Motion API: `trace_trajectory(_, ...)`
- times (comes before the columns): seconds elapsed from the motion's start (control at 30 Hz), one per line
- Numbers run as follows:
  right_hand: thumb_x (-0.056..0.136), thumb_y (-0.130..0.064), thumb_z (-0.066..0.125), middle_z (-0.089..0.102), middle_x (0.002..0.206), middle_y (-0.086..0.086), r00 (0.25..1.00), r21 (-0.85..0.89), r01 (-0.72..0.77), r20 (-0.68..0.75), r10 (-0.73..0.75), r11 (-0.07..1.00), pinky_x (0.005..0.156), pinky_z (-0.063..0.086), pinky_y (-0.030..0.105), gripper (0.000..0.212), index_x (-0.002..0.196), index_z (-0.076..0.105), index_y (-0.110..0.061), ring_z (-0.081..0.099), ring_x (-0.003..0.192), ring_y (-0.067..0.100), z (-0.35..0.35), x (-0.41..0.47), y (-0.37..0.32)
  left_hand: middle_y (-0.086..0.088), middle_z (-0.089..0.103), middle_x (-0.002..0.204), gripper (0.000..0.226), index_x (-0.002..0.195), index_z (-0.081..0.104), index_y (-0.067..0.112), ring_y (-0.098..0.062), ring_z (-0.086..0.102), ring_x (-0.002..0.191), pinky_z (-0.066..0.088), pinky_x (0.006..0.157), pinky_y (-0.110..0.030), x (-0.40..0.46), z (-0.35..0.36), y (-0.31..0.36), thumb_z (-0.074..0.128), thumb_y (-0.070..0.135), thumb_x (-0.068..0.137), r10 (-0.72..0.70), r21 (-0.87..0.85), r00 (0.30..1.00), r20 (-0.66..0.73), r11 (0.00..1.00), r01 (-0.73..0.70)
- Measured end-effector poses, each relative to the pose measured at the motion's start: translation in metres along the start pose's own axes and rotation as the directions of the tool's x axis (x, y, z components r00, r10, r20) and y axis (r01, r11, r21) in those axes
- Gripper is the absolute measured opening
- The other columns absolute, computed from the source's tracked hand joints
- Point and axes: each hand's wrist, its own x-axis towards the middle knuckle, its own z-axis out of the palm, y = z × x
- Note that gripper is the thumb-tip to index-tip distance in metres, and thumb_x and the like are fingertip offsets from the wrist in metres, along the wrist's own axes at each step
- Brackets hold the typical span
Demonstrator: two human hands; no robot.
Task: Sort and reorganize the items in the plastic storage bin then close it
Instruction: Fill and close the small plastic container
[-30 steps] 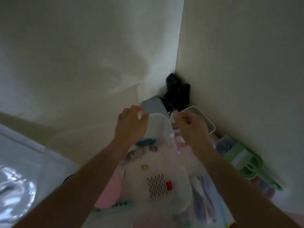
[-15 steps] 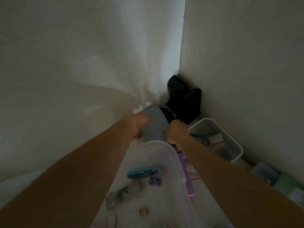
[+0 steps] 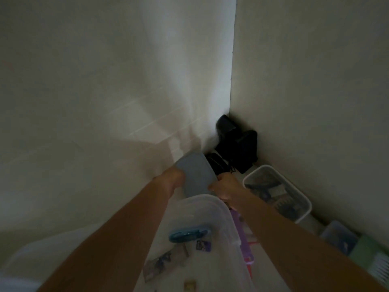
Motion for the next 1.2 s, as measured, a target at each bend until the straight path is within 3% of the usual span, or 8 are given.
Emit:
trace_trajectory(0.13, 0.068, -0.020, 0.062, 0.067, 0.112, 0.016, 1.000, -0.006, 0.017, -0.011, -0.017, 1.000, 0.088, 0.057, 0.045, 0.049, 0.114, 0.063, -0.003, 0.066, 0.102, 0.033, 0.001, -0.009, 0.002, -0.023, 0.046, 0.136, 0.042, 0.140, 0.046, -0.008, -0.039, 0.053, 0.114, 0.048, 0.090, -0.044, -0.001, -0.007, -0.001, 0.050, 0.002, 0.099, -0.073, -0.002, 0.995, 0.067, 0.997, 0.073)
trace_trajectory(0.33, 0.077, -0.006, 0.070, 0.068, 0.091, 0.013, 0.979, 0.092, 0.169, -0.131, -0.157, 0.981, 0.068, 0.057, 0.037, 0.019, 0.096, 0.068, -0.006, 0.067, 0.085, 0.027, -0.054, -0.071, -0.044, -0.018, 0.057, 0.116, 0.031, 0.129, 0.055, 0.004, -0.023, 0.054, 0.095, 0.055, 0.093, -0.038, -0.046, -0.021, 0.013, 0.042, 0.002, 0.101, 0.247, -0.090, 0.966, -0.075, 0.963, -0.253)
trace_trajectory(0.47, 0.077, -0.011, 0.071, 0.069, 0.097, 0.018, 0.932, 0.133, 0.343, -0.170, -0.319, 0.930, 0.079, 0.059, 0.050, 0.023, 0.097, 0.066, -0.001, 0.068, 0.090, 0.035, -0.105, -0.158, -0.092, -0.011, 0.057, 0.081, 0.038, 0.119, 0.047, 0.018, -0.024, 0.055, 0.063, 0.053, 0.080, -0.043, -0.108, -0.051, 0.015, 0.056, -0.005, 0.090, 0.355, -0.385, 0.904, -0.240, 0.820, -0.424)
trace_trajectory(0.57, 0.085, 0.002, 0.066, 0.068, 0.093, 0.011, 0.920, 0.288, 0.391, -0.131, -0.368, 0.874, 0.074, 0.062, 0.036, 0.016, 0.100, 0.065, -0.001, 0.070, 0.081, 0.021, -0.131, -0.234, -0.111, -0.013, 0.060, 0.086, 0.054, 0.126, 0.037, 0.030, -0.024, 0.059, 0.063, 0.059, 0.077, -0.044, -0.179, -0.078, 0.000, 0.061, 0.001, 0.087, 0.407, -0.527, 0.873, -0.270, 0.696, -0.488)
trace_trajectory(0.77, 0.087, 0.005, 0.064, 0.070, 0.105, 0.021, 0.925, 0.231, 0.366, 0.013, -0.379, 0.901, 0.077, 0.060, 0.041, 0.020, 0.106, 0.067, 0.001, 0.070, 0.093, 0.032, -0.114, -0.340, -0.095, -0.009, 0.060, 0.086, 0.006, 0.092, 0.066, 0.018, -0.028, 0.064, 0.080, 0.061, 0.083, -0.046, -0.277, -0.095, -0.083, 0.065, 0.024, 0.091, 0.377, -0.748, 0.918, -0.122, 0.573, -0.334)
trace_trajectory(0.9, 0.088, 0.005, 0.062, 0.070, 0.101, 0.018, 0.932, 0.247, 0.285, 0.153, -0.328, 0.926, 0.061, 0.060, 0.026, 0.024, 0.112, 0.065, 0.003, 0.070, 0.072, 0.014, -0.086, -0.367, -0.070, -0.004, 0.067, 0.102, 0.011, 0.090, 0.064, 0.028, -0.025, 0.070, 0.090, 0.059, 0.068, -0.034, -0.289, -0.089, -0.143, 0.074, 0.032, 0.086, 0.357, -0.743, 0.929, -0.102, 0.594, -0.310)
trace_trajectory(1.0, 0.088, 0.002, 0.063, 0.071, 0.106, 0.017, 0.942, 0.299, 0.205, 0.197, -0.270, 0.932, 0.072, 0.060, 0.033, 0.019, 0.105, 0.068, -0.005, 0.070, 0.083, 0.018, -0.070, -0.377, -0.057, -0.006, 0.072, 0.091, 0.021, 0.089, 0.057, 0.032, -0.019, 0.071, 0.081, 0.053, 0.055, -0.028, -0.287, -0.084, -0.172, 0.077, 0.029, 0.084, 0.344, -0.732, 0.933, -0.111, 0.607, -0.311)
trace_trajectory(1.2, 0.087, -0.001, 0.065, 0.073, 0.103, 0.014, 0.913, 0.416, 0.213, 0.238, -0.332, 0.884, 0.072, 0.060, 0.031, 0.025, 0.111, 0.066, -0.002, 0.070, 0.094, 0.025, -0.060, -0.407, -0.039, -0.007, 0.075, 0.096, 0.059, 0.120, 0.063, 0.012, -0.025, 0.076, 0.086, 0.060, 0.070, -0.036, -0.284, -0.075, -0.218, 0.080, 0.031, 0.067, 0.195, -0.841, 0.981, 0.013, 0.533, -0.095)
